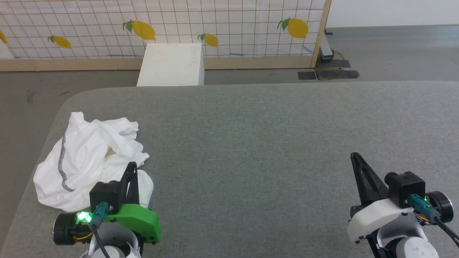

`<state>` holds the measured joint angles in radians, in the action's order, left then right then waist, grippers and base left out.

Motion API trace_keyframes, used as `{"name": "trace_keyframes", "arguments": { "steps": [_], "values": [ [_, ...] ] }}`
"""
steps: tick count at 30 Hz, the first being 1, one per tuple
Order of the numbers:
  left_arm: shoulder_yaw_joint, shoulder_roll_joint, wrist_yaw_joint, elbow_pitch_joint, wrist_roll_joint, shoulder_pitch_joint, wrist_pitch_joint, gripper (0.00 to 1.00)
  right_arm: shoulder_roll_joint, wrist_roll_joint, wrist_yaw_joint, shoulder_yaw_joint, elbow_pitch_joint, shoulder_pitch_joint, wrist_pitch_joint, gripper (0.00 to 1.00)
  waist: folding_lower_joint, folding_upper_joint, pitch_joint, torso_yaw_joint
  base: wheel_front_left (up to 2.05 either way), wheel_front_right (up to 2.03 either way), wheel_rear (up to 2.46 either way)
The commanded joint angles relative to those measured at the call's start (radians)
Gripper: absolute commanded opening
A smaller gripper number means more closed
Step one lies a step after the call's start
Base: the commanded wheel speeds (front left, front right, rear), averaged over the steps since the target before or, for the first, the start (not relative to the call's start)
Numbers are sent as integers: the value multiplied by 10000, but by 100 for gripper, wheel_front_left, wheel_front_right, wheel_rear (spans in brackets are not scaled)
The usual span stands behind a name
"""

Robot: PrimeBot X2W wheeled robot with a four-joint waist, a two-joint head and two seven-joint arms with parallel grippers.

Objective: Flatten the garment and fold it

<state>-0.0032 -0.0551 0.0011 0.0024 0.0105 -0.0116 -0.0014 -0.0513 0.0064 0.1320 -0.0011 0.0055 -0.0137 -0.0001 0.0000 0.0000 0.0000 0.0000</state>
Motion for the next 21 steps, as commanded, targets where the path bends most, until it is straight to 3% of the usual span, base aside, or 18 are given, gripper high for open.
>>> {"name": "trace_keyframes", "arguments": {
  "steps": [1,2,3,4,21],
  "values": [
    [32,49,-11,-24,-105,116,14,0,11,-64,-13,11,-55,137,1,0,0,0,0,0,0,0,0],
    [-6,-2,0,2,4,-1,0,100,0,2,2,-2,2,-1,0,100,0,0,0,0,0,0,0],
    [-12,-2,1,2,10,0,-6,0,0,8,0,-2,4,2,-3,0,0,0,0,0,0,0,0],
    [-20,-2,0,2,10,-2,-2,100,0,3,2,-6,4,-1,-1,100,0,0,0,0,0,0,0],
    [-302,5,149,126,314,63,-340,100,1,352,0,-101,279,147,-341,100,0,0,-6,0,0,0,0]
  ]
}}
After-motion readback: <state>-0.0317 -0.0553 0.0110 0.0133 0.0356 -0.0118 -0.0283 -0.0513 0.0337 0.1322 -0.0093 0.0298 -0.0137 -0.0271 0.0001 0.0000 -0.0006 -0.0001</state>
